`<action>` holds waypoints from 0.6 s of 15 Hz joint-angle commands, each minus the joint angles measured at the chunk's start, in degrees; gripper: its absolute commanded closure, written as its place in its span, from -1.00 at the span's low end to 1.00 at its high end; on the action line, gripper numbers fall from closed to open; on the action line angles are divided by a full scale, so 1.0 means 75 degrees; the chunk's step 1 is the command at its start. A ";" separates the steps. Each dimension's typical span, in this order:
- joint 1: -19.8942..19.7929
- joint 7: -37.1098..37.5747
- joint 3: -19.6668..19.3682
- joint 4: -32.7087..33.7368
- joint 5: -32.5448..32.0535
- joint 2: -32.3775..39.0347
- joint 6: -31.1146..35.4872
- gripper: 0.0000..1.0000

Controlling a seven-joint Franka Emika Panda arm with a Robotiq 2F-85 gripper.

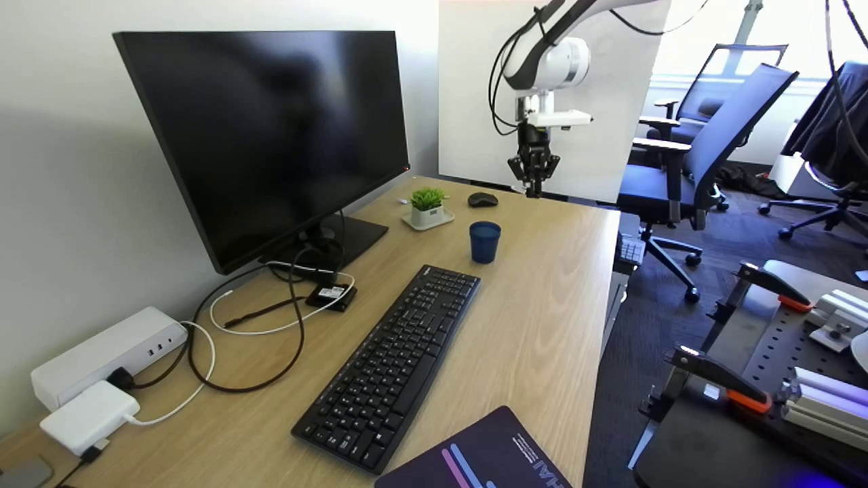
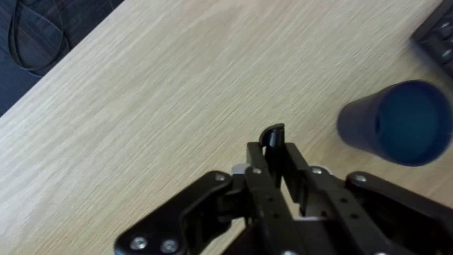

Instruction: Put the marker in the cup

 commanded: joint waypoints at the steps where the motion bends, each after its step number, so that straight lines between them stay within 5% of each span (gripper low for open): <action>1: -0.0035 0.0344 0.0145 -0.0091 0.0446 -0.0860 -0.1367 0.91; 9: 0.0054 0.0803 0.0432 0.0435 0.1879 -0.1470 -0.3163 0.91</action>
